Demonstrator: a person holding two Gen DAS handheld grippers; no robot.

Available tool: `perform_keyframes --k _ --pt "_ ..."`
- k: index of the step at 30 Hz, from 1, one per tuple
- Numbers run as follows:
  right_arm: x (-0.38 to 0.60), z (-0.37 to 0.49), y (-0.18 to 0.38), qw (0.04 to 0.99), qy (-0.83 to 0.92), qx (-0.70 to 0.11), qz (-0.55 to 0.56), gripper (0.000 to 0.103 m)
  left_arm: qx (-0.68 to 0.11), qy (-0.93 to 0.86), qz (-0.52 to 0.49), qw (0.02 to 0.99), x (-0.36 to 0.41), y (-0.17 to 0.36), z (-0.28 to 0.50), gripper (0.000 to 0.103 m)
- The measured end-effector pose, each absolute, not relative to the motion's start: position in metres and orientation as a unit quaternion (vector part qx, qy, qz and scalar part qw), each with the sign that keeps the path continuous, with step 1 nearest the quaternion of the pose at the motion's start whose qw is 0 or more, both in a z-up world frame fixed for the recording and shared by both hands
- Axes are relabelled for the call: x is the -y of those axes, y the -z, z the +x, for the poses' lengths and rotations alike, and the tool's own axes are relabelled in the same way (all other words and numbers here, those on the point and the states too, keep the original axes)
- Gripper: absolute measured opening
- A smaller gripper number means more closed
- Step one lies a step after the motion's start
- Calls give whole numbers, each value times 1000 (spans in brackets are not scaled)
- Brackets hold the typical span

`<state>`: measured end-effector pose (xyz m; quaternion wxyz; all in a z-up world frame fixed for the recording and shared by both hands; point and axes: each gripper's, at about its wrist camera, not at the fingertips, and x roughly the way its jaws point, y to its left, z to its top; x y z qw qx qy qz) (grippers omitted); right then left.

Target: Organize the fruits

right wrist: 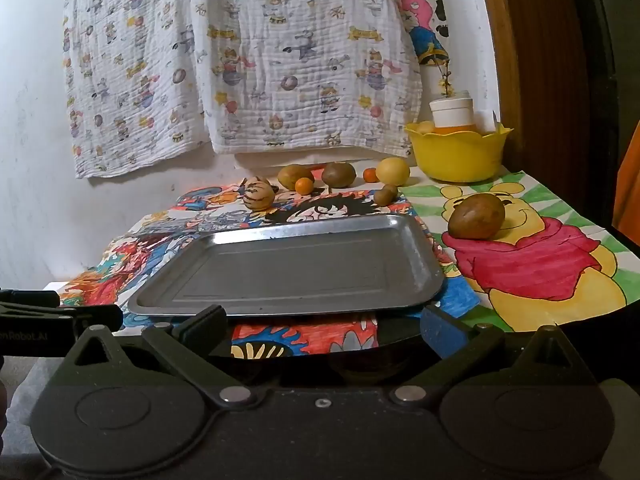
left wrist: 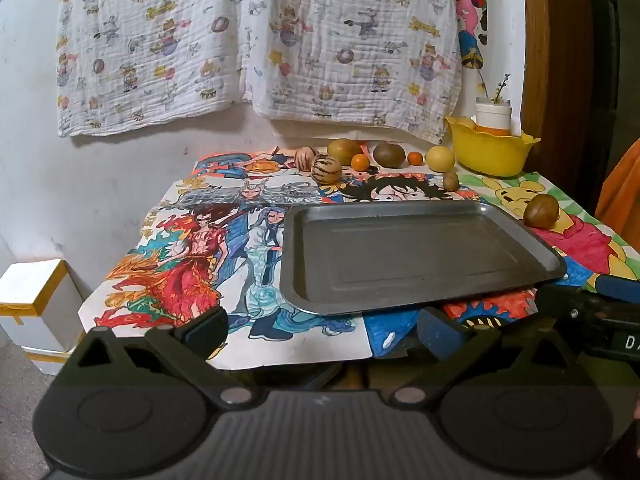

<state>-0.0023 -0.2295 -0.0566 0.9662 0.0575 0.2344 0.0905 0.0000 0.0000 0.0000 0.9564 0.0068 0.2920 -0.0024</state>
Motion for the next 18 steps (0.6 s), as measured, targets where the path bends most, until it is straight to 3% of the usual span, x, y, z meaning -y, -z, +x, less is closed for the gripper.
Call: perform_keyframes --k 18 --pt "230 -2 57 965 -90 -237 60 103 -294 2 9 956 0 0 0 103"
